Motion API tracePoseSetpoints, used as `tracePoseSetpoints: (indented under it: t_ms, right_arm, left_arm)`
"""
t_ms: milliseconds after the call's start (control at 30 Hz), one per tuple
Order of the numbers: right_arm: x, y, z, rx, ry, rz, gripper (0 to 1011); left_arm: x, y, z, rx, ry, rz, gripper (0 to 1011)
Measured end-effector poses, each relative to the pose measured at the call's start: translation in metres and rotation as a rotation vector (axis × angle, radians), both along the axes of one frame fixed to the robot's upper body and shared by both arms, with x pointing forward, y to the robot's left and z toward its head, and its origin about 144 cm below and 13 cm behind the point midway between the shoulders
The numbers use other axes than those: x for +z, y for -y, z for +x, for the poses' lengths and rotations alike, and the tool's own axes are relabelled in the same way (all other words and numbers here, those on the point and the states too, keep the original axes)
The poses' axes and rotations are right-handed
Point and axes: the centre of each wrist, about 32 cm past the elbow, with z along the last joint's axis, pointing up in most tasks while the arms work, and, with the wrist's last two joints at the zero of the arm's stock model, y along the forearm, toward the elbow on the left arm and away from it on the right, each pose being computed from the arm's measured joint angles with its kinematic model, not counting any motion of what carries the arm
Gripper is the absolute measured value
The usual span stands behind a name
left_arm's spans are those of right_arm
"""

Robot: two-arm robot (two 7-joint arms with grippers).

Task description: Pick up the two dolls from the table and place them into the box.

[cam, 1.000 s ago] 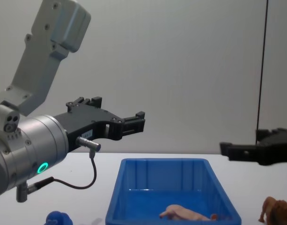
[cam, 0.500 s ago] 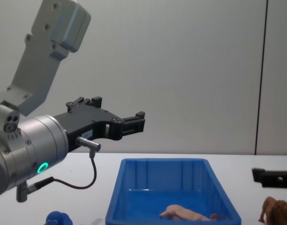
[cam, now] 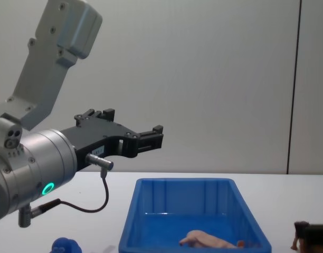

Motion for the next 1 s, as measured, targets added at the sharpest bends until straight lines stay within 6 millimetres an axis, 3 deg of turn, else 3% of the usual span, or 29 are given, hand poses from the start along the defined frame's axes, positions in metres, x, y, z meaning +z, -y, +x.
tracePoseSetpoints:
  t_ms: [533, 1000]
  right_arm:
    - [-0.015, -0.009, 0.012, -0.011, -0.072, -0.016, 1001]
    - [-0.023, -0.019, 0.020, -0.041, -0.100, -0.028, 627]
  left_arm:
    - [0.000, 0.000, 0.000, 0.000, 0.000, 0.000, 1003]
    - [0.000, 0.000, 0.000, 0.000, 0.000, 0.000, 1003]
